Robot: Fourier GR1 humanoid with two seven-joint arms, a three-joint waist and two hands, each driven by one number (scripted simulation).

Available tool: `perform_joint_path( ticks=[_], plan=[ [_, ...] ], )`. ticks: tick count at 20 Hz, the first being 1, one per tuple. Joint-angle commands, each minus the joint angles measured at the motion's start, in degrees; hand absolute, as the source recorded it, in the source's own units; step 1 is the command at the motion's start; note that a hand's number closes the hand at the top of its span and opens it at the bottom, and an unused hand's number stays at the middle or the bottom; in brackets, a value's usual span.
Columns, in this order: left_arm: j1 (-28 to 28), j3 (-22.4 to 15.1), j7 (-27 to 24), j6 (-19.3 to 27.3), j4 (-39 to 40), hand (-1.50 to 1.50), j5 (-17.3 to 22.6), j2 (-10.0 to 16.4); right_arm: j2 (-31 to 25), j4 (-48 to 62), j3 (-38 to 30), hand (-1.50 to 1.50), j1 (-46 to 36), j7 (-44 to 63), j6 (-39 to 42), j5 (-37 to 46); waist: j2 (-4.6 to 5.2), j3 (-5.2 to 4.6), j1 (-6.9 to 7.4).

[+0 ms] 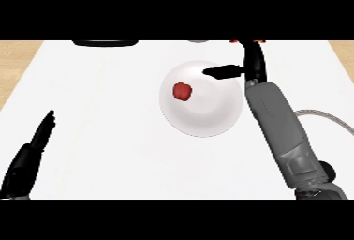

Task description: Pick the bell pepper from the placemat and place it in the plate

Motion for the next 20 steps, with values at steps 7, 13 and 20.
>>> perform_joint_path(
  ticks=[7, 13, 20],
  plan=[
    [-4.18, 0.06, 0.41, 1.23, 3.53, 0.0, -1.38, -1.08, -12.02, -2.93, -10.89, -1.5, 9.16, -15.04, 17.04, -14.11, 0.14, 0.0, -0.73],
    [-1.67, 0.04, 1.49, -0.28, 0.41, 0.0, -1.37, -1.06, -17.62, 3.25, -11.42, -1.5, 10.33, -23.41, 22.31, -14.56, 0.01, 0.0, 0.02],
    [-4.45, 1.31, 0.57, 0.37, 2.99, 0.0, -2.09, -0.99, -24.64, 10.54, -13.31, -1.5, 11.33, -28.65, 27.68, -15.6, 0.11, 0.01, 0.01]
  ],
)
